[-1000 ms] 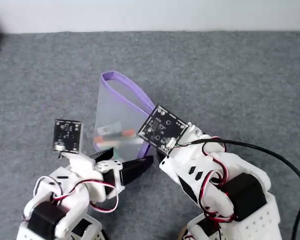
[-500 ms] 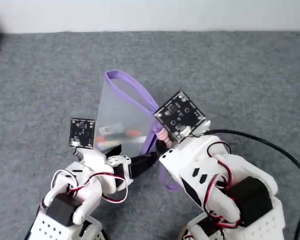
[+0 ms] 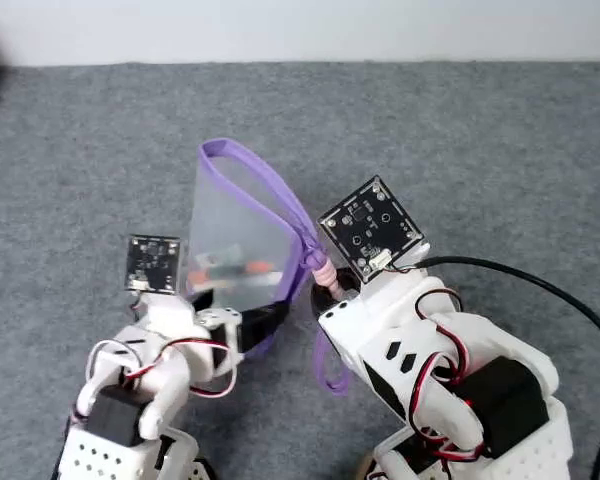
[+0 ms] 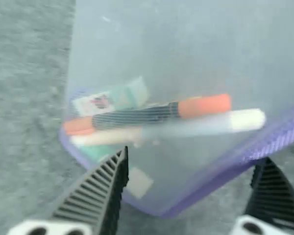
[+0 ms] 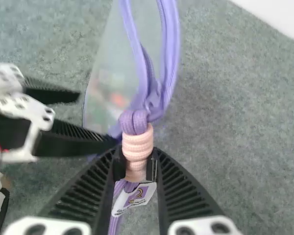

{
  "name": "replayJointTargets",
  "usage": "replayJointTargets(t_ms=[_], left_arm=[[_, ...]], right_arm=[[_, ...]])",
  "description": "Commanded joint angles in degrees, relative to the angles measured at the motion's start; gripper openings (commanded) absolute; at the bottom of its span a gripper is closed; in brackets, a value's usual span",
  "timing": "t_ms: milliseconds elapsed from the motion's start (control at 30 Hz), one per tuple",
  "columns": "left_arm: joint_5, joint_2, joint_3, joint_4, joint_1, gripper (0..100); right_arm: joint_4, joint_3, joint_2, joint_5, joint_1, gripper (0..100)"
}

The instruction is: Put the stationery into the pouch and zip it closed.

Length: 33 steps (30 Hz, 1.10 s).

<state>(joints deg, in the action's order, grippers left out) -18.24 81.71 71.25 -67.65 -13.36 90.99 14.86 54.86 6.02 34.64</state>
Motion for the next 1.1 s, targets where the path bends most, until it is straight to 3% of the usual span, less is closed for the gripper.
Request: replayJointTargets(t_ms=[0,533,900,1067], left_arm=[[3.34,0.18,-6.29,-4.13,3.69,38],[7.47,0.26,-19.03,-16.79,4.04,38],[1.76,0.00,-21.67,-12.04,-5.89,38],[0.97,-0.18,-20.09,-7.91,-6.24,38]], right_arm=[[0.13,-2.46,0.84,-0.62,0.31,0.8],[-2.33,-1.32,0.84,-0.53,0.31,0.8],[-11.47,-1.67,0.84,-0.18,1.19,0.8],[-11.30,-4.22,0.48,2.46,8.04,0.8]])
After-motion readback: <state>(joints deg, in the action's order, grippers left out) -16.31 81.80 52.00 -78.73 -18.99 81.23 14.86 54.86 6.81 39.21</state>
